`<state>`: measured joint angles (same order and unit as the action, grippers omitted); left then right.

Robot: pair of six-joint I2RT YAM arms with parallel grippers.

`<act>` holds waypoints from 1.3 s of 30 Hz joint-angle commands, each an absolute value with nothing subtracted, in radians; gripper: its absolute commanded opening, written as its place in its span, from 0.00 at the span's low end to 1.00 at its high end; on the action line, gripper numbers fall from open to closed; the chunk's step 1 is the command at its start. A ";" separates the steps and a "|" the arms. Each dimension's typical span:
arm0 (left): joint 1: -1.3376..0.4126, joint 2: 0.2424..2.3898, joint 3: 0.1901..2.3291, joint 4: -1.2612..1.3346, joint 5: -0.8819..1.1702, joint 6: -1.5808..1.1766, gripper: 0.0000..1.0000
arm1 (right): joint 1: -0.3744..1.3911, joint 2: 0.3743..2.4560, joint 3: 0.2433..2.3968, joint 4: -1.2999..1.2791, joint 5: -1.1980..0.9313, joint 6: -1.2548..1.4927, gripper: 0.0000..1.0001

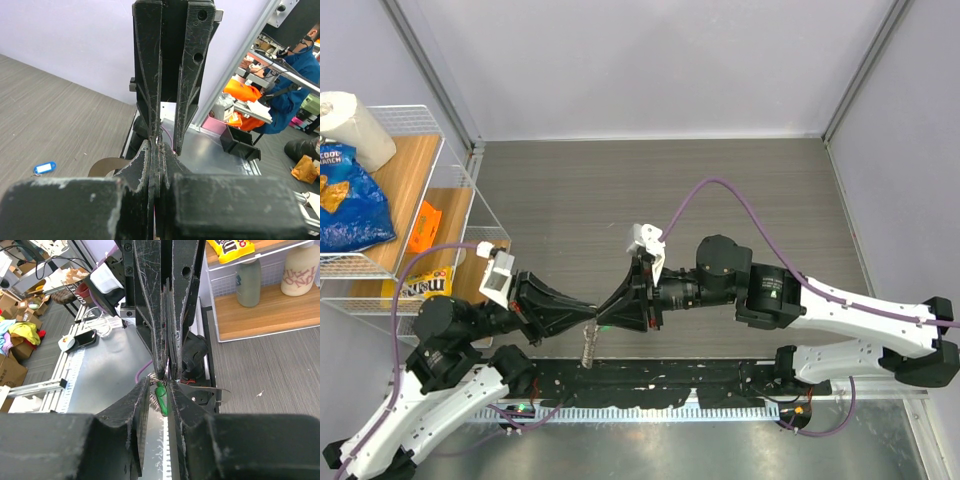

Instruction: Put the keys on the keyring

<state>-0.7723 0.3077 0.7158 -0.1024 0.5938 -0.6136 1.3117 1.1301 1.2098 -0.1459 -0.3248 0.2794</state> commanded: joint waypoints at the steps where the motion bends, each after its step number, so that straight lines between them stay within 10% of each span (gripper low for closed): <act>1: -0.770 0.296 0.706 0.083 0.485 -0.640 0.00 | 1.336 1.112 1.189 -0.129 -0.330 0.278 0.26; 39: -0.770 0.302 0.632 0.307 0.511 -0.733 0.00 | 1.336 1.088 1.347 -0.117 -0.201 0.216 0.28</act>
